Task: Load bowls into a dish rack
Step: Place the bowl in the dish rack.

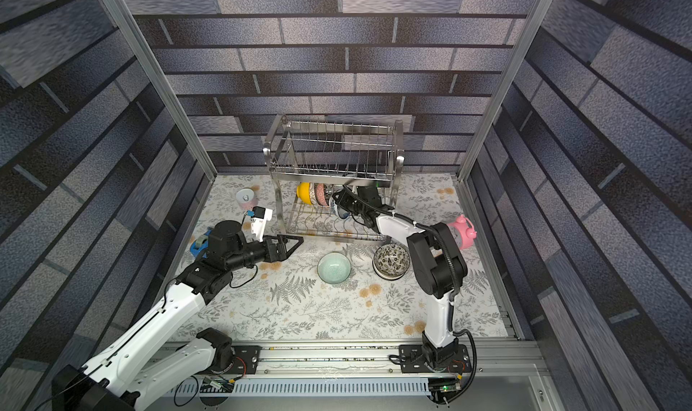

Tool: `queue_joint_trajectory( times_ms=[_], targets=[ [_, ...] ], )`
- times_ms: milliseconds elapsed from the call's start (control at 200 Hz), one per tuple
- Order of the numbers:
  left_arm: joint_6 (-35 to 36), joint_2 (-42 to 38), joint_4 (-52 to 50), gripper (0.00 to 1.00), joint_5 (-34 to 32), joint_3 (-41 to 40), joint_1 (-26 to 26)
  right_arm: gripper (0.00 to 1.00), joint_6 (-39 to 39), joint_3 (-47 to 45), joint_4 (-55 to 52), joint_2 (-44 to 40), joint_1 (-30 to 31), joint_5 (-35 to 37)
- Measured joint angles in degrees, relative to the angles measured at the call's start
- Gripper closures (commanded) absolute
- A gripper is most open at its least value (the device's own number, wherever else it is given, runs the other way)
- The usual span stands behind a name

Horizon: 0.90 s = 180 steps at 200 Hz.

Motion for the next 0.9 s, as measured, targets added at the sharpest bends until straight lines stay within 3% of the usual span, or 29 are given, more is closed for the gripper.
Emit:
queue_joint_trajectory(
  times_ms=[361, 902],
  targets=[
    [0.4, 0.0, -2.4, 0.00, 0.0, 0.0, 0.0, 1.00, 0.0, 6.7, 0.2, 6.4, -1.0, -0.5],
    [0.5, 0.0, -3.4, 0.00, 0.0, 0.0, 0.0, 1.00, 3.0, 13.0, 6.5, 13.6, -2.8, -8.5]
  ],
)
